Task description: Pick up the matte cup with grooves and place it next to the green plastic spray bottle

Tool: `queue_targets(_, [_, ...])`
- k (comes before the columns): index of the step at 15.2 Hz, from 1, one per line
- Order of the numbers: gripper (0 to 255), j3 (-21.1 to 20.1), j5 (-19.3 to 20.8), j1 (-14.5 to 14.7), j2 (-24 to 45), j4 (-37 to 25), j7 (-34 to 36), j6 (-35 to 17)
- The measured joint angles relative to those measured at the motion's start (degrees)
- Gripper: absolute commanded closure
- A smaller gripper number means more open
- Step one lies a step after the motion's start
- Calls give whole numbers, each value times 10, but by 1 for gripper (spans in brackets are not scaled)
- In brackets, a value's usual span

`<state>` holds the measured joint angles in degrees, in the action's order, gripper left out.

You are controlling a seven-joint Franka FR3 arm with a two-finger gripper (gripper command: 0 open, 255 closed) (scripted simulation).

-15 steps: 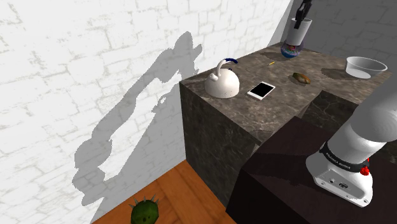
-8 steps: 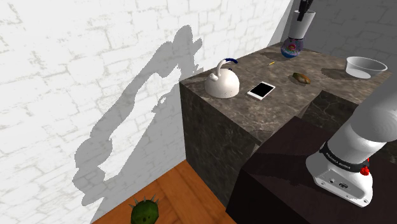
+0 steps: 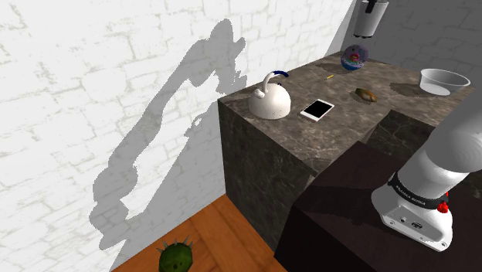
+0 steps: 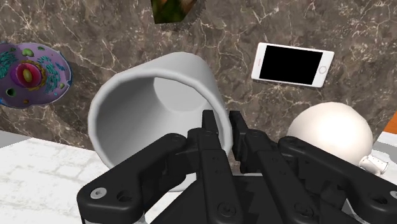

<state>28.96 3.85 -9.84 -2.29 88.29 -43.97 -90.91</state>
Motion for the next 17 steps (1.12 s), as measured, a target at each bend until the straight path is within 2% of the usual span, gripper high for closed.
queue_targets(6, [255,5,-8,-5,14,-58,-12,45])
queue_targets(14, [255,15,56,-27,-117,61,-44,38])
queue_targets(17, [255,24,76,-40,-155,88,-66,41])
